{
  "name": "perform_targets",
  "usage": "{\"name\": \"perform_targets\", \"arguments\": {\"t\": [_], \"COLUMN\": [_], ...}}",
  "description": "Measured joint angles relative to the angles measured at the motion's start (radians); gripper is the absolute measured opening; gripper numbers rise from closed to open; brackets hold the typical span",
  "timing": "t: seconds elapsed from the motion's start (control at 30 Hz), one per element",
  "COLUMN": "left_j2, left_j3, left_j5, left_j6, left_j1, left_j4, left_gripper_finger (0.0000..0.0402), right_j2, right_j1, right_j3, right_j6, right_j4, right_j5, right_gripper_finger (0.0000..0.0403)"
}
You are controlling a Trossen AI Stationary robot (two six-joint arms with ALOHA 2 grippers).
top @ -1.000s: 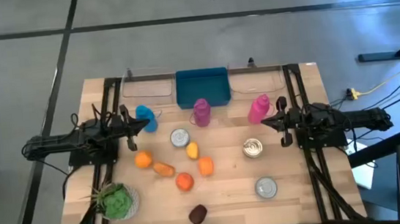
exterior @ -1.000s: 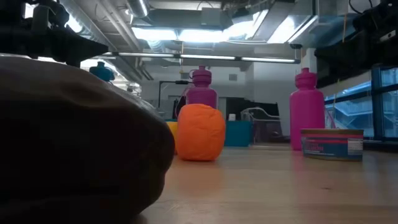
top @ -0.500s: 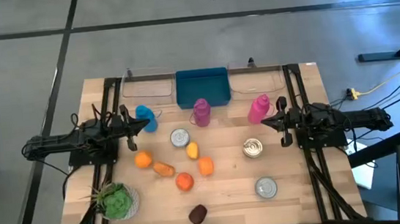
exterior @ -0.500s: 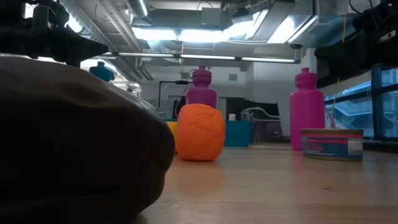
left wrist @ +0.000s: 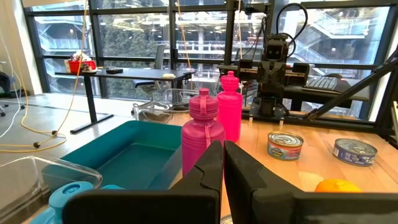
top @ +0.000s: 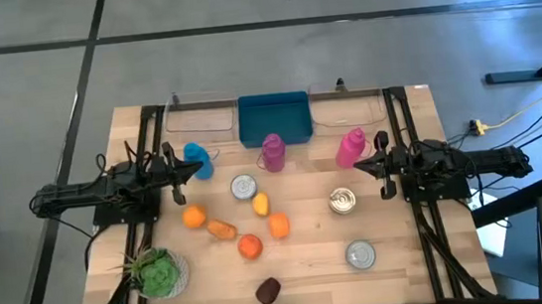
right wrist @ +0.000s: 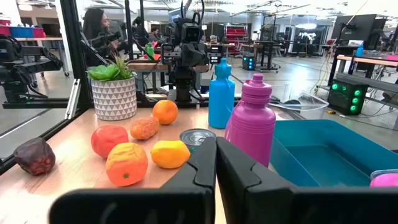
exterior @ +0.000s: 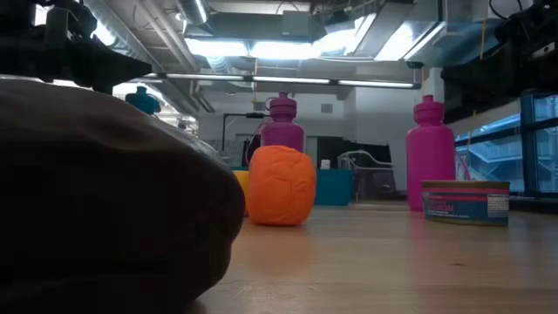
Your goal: Pick & Place Food Item
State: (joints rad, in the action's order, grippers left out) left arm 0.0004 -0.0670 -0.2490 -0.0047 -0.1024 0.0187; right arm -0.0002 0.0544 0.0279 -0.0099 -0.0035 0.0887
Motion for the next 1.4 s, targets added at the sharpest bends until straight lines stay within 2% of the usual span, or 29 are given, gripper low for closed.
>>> {"name": "perform_targets", "arguments": {"t": [0.23,0.43,0.6,0.7,0.8,1.03,1.17,1.4], "left_j2": [0.0,0.0,0.0,0.0,0.0,0.002,0.002,0.01], "left_j3": [0.0,0.0,0.0,0.0,0.0,0.0,0.0,0.0], "left_j5": [0.0,0.0,0.0,0.0,0.0,0.009,0.02,0.136], "left_j6": [0.0,0.0,-0.001,-0.059,-0.123,-0.116,-0.143,-0.235], "left_j1": [0.0,0.0,0.0,0.0,0.0,0.0,0.0,0.001], "left_j4": [0.0,0.0,0.013,0.029,0.039,0.098,0.103,0.12], "left_gripper_finger": [0.0008,0.0006,0.0008,0.0008,0.0006,0.0012,0.0023,0.0067], "right_j2": [0.0,0.0,0.0,0.0,0.0,0.004,0.026,0.136], "right_j1": [0.0,0.0,0.0,0.0,0.0,0.0,0.0,0.0], "right_j3": [0.0,0.0,0.0,0.0,0.0,0.0,0.0,0.0], "right_j6": [0.008,0.161,0.163,0.165,0.167,0.161,0.16,0.18], "right_j4": [0.011,0.021,0.041,0.045,0.093,0.248,0.298,0.414], "right_j5": [0.0,0.0,0.0,0.004,0.005,0.004,0.001,-0.003], "right_gripper_finger": [0.0011,0.0011,0.0011,0.0011,0.0011,0.0011,0.0011,0.003]}}
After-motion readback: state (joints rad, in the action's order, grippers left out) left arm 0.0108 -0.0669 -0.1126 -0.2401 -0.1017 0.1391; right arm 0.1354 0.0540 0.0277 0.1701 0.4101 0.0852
